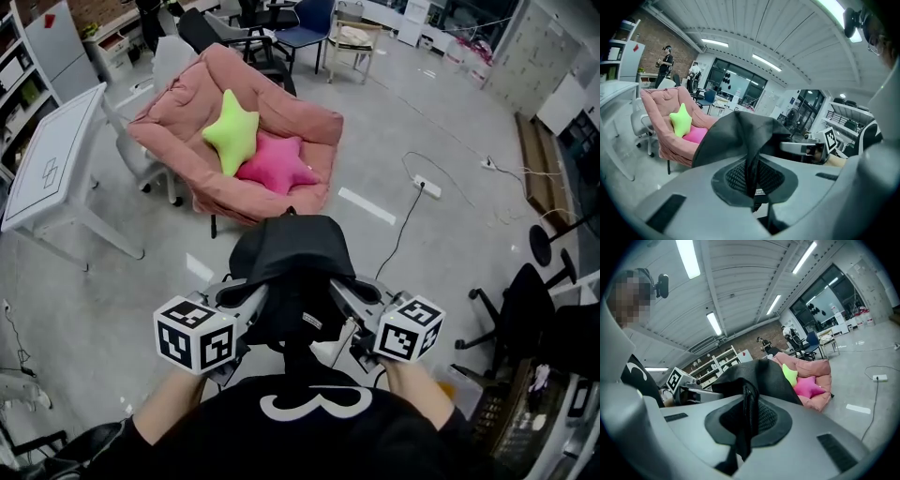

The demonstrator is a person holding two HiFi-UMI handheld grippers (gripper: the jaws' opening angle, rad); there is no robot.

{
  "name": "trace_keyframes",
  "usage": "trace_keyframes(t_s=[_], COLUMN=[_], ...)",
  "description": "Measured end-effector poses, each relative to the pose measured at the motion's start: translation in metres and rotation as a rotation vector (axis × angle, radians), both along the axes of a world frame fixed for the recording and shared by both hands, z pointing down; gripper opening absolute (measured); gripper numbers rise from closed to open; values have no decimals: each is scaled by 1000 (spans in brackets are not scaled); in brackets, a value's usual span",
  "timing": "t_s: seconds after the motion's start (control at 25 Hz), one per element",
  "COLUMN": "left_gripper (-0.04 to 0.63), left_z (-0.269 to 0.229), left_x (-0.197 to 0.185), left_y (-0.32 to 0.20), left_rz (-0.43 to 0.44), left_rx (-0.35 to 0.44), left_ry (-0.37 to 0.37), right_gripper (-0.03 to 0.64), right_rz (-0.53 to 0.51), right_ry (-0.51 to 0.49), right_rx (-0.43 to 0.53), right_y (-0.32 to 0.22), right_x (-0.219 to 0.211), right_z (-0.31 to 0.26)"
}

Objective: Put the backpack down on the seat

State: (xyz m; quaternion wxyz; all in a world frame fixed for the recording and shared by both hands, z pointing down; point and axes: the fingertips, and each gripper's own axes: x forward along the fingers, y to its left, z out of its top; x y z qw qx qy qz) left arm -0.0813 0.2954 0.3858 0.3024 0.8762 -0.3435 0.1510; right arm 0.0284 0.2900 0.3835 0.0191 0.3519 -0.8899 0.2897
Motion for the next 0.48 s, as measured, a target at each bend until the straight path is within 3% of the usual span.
trace_keyframes(t_s=[0.48], left_gripper=[12], left_z=[-1], left_x=[13], left_y=[-153], left_rz=[-46], left_rx=[-21], left_ry=[-6], right_gripper=[15], right_rz=[-51], right_ry=[-19], right_rx=[-11], right_y=[-153], right_x=[12], right_z=[-3])
